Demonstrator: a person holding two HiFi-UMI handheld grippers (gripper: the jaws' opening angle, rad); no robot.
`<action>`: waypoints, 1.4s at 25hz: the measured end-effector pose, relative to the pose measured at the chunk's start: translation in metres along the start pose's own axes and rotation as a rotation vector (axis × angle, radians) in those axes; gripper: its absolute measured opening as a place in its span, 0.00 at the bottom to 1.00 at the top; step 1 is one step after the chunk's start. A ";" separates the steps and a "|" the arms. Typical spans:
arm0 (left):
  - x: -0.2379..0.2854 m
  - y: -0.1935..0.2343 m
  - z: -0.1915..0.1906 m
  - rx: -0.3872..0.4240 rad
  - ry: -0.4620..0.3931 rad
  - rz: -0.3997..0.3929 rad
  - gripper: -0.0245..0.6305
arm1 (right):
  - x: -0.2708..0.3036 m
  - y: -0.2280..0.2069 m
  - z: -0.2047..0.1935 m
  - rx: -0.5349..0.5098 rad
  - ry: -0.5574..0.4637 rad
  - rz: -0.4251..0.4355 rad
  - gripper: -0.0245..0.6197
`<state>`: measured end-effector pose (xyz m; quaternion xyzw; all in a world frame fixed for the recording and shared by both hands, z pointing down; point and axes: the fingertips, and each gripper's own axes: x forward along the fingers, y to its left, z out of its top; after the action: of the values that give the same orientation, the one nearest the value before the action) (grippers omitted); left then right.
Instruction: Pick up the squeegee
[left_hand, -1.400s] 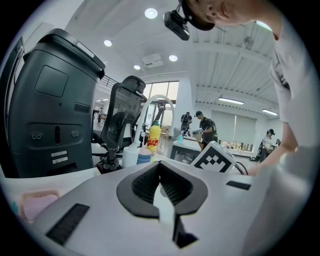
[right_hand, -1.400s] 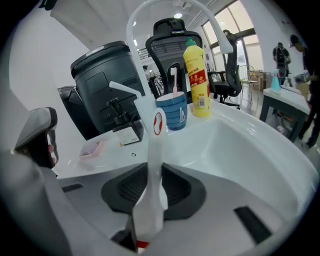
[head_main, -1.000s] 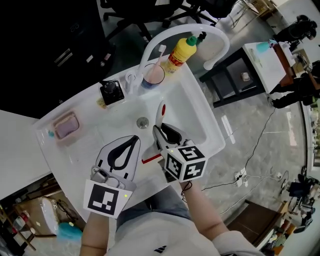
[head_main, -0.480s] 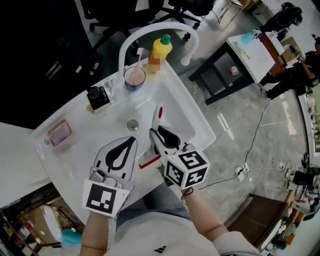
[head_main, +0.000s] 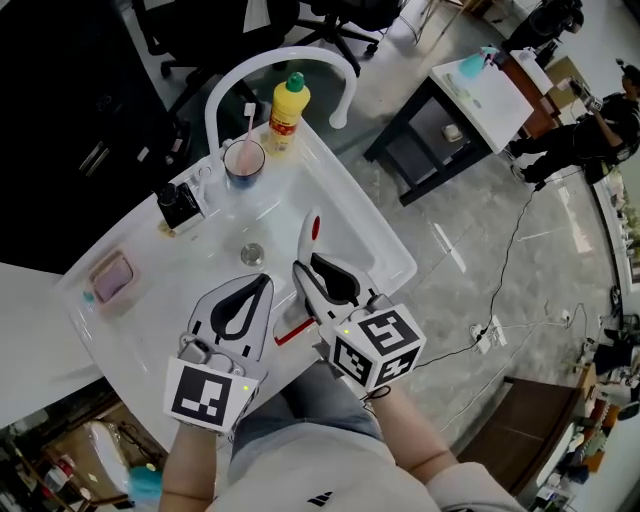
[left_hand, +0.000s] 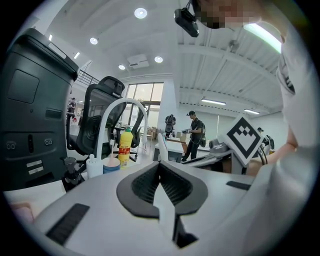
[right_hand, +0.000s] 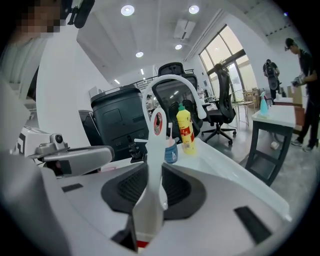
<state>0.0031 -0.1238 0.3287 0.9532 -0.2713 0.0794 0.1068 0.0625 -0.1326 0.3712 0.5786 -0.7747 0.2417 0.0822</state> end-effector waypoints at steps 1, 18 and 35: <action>0.001 -0.001 0.001 0.003 -0.002 -0.002 0.06 | -0.003 0.000 0.002 -0.002 -0.008 0.001 0.19; 0.010 -0.027 0.018 0.041 -0.029 -0.046 0.06 | -0.051 0.009 0.037 -0.037 -0.145 0.032 0.19; 0.010 -0.039 0.028 0.056 -0.042 -0.059 0.06 | -0.073 0.018 0.053 -0.064 -0.224 0.073 0.19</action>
<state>0.0346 -0.1033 0.2971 0.9649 -0.2431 0.0637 0.0768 0.0771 -0.0912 0.2901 0.5706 -0.8068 0.1536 0.0047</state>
